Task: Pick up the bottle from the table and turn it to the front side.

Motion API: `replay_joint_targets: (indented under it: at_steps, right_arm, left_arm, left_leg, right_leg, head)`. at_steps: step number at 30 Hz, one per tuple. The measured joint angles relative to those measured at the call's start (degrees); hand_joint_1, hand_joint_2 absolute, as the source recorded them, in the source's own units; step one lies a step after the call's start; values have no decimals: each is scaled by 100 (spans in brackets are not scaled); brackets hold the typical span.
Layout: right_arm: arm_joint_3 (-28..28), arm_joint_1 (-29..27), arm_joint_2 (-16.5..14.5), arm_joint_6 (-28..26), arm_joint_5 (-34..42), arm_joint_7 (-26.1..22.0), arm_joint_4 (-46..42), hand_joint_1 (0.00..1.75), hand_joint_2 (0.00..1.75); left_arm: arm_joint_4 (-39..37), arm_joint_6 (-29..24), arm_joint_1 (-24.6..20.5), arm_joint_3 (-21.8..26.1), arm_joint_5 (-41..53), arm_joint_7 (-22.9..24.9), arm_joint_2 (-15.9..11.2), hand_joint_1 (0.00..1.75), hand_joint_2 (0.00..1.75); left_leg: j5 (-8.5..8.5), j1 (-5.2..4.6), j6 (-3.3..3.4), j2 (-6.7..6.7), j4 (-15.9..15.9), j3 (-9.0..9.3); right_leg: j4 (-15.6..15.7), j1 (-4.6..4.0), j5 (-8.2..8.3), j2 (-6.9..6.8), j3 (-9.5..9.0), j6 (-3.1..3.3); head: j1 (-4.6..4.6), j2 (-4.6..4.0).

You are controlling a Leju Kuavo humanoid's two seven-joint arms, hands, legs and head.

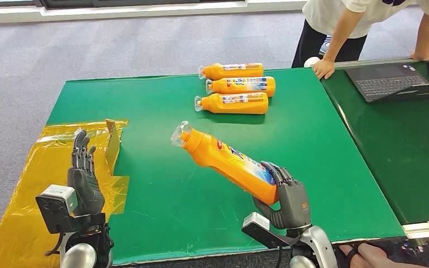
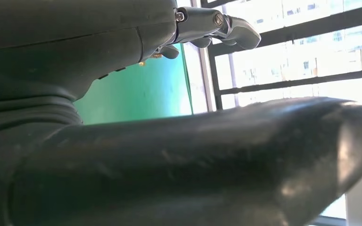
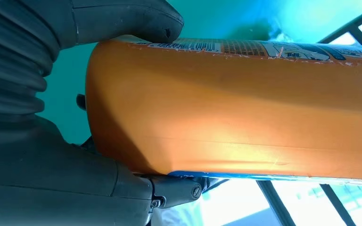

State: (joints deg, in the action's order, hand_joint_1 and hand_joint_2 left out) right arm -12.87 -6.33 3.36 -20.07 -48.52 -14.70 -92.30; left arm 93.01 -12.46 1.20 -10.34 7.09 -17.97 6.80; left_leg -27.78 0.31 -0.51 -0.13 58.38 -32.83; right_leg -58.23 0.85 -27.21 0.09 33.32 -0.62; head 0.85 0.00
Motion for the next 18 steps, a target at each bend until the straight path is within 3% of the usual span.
replay_joint_targets:
  at_steps: [4,6,10,18]
  right_arm:
    - [0,-6,-9,-14,-19,-3,-23,175,175]
    - [-2,-10,-59,-190,-130,-121,-114,175,175]
    - [-29,60,-205,-680,-511,-430,-243,175,175]
    - [-63,241,-344,-881,-471,-472,-245,175,175]
  left_arm:
    - [-3,-15,0,0,23,6,4,0,0]
    - [-92,299,-21,-22,-12,219,24,0,0]
    - [-452,1125,-220,-125,-157,665,46,0,175]
    - [-946,1223,-691,-406,64,859,46,0,175]
  left_leg:
    - [0,0,0,0,0,0]
    - [0,0,0,1,0,0]
    - [2,-1,-1,2,1,0]
    - [3,-1,-2,1,1,1]
  right_leg:
    - [0,0,0,0,0,0]
    - [0,1,0,0,0,-1]
    - [0,2,3,0,-1,-2]
    - [-1,1,4,1,-1,-1]
  head:
    - [0,0]
    - [0,0]
    - [0,0]
    - [0,0]
